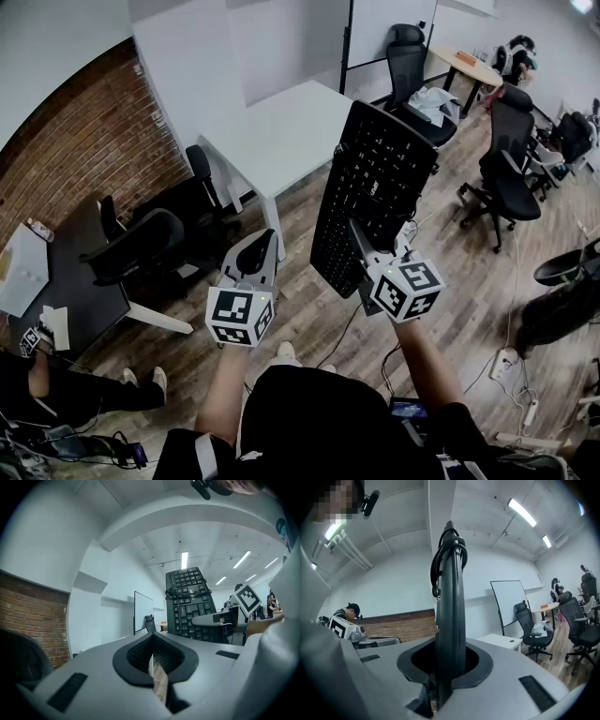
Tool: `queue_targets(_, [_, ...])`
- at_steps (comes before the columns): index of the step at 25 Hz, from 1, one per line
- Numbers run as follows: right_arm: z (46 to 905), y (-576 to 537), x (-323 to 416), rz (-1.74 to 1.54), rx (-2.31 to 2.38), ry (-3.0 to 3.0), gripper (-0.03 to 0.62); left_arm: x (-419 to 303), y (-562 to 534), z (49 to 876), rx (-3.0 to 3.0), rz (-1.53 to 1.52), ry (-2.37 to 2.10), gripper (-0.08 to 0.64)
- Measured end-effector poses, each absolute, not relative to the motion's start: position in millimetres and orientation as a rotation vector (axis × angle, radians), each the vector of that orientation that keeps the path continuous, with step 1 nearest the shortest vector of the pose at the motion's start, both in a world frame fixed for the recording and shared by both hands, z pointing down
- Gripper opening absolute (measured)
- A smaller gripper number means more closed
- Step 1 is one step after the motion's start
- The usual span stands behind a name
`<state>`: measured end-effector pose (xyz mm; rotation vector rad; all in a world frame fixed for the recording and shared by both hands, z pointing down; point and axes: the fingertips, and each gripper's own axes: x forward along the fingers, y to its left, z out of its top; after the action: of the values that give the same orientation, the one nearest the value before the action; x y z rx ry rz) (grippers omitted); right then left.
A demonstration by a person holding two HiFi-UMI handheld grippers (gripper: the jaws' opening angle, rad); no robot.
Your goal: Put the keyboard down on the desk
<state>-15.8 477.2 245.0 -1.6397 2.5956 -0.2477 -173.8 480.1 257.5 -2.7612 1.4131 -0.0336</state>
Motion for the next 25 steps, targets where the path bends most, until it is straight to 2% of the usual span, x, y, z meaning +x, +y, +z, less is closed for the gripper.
queue_targets(25, [266,473,1,-0.364,-1.643,2.538,0.097,-158,472,272,-2.78,-0.043,1.405,0.012])
